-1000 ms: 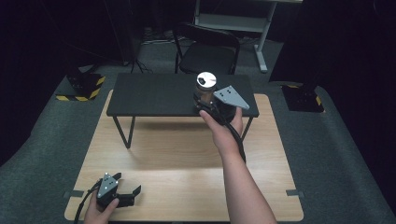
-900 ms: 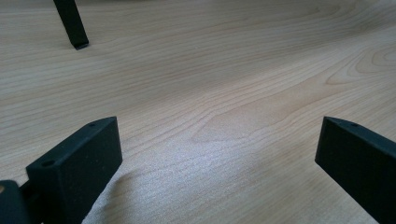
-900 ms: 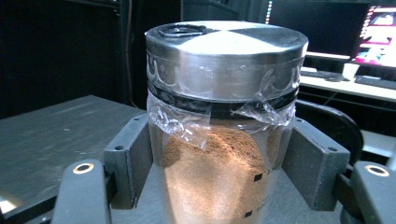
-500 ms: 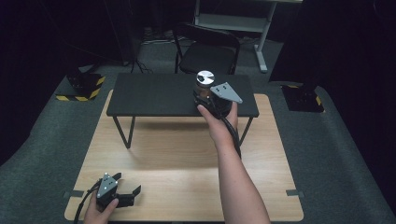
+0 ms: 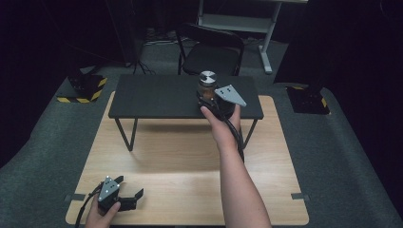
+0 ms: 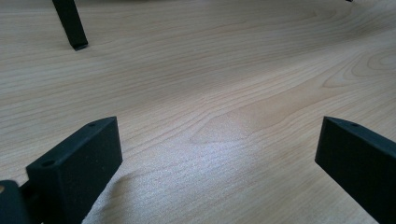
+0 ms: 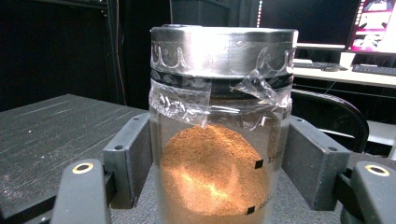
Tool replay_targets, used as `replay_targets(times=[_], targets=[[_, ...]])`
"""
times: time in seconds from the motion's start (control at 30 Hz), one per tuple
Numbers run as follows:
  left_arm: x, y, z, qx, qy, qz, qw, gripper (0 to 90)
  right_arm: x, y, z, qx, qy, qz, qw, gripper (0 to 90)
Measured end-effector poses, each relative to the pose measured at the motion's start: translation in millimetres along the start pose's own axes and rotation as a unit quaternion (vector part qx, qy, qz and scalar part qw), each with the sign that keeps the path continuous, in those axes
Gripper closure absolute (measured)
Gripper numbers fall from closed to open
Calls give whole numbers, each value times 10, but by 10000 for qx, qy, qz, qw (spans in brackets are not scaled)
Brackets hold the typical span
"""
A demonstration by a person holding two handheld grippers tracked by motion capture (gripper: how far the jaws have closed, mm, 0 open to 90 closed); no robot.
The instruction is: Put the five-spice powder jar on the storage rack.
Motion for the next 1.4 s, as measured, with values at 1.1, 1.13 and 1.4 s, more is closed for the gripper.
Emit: replay_targets(times=[1.1,1.13,1.4], targets=[[-10,-15,3,-17,29,98,9999,9,191,-129,-792,-569,-466,-105,9972,1],[-11,-16,3,-20,30,98,9999,9,216,-131,-846,-599,-483,-110,9970,1],[-8,-24,3,-46,23,102,9999,9,418,-155,-1144,-780,-528,-248,9952,1]])
Point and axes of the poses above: each handheld gripper's, and its own axes: z roughly forward along the jaws, x roughly out of its underside, y roughly to its left, the point moved 2 cm from there along z, roughly forward along the jaws, and after that the axes turned 8 degrees about y, right-handed, at the moved point
